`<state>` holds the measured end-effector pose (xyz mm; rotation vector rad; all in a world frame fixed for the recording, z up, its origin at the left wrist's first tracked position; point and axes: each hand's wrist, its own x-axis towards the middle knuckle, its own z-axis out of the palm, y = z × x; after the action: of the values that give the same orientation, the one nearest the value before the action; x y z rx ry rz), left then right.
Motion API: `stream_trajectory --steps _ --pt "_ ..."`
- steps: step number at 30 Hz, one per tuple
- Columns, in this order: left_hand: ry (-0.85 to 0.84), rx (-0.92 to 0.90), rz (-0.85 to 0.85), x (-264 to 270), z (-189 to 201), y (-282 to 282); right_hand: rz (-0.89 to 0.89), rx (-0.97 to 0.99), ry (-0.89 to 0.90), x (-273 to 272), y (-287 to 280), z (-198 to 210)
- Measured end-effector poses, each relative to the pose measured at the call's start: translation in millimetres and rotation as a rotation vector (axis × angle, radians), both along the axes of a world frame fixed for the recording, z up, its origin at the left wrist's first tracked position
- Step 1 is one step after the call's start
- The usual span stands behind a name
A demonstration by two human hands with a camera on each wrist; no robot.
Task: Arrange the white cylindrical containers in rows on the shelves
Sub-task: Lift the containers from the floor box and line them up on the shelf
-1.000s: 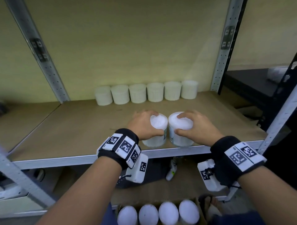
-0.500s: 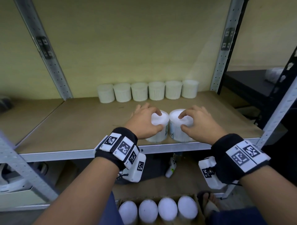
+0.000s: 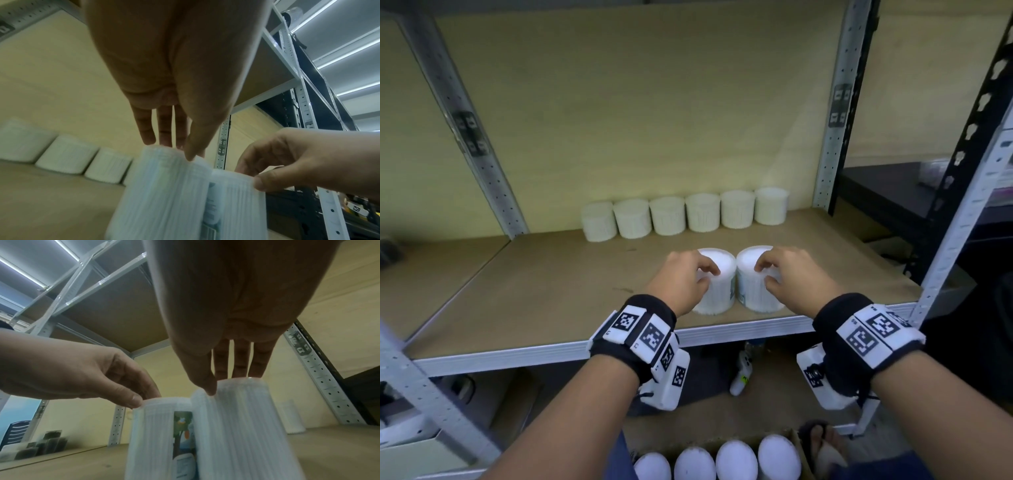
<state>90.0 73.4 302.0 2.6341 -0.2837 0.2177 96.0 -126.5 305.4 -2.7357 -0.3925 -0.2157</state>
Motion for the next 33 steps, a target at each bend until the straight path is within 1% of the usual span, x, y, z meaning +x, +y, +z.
stream_trajectory --steps 9,18,27,33 --pt "-0.031 0.001 -0.012 50.2 -1.8 -33.9 -0.107 -0.024 0.012 39.0 -22.2 -0.3" --pt "-0.03 -0.002 -0.015 115.6 2.0 -58.2 -0.161 -0.003 0.039 102.5 -41.4 -3.4" --pt "-0.038 -0.039 0.0 174.9 -4.2 -77.7 -0.164 -0.009 0.009 163.9 -51.9 -2.3" --pt "0.002 -0.032 0.003 201.0 0.2 -85.8 -0.141 0.006 0.021 195.9 -59.8 -2.4"
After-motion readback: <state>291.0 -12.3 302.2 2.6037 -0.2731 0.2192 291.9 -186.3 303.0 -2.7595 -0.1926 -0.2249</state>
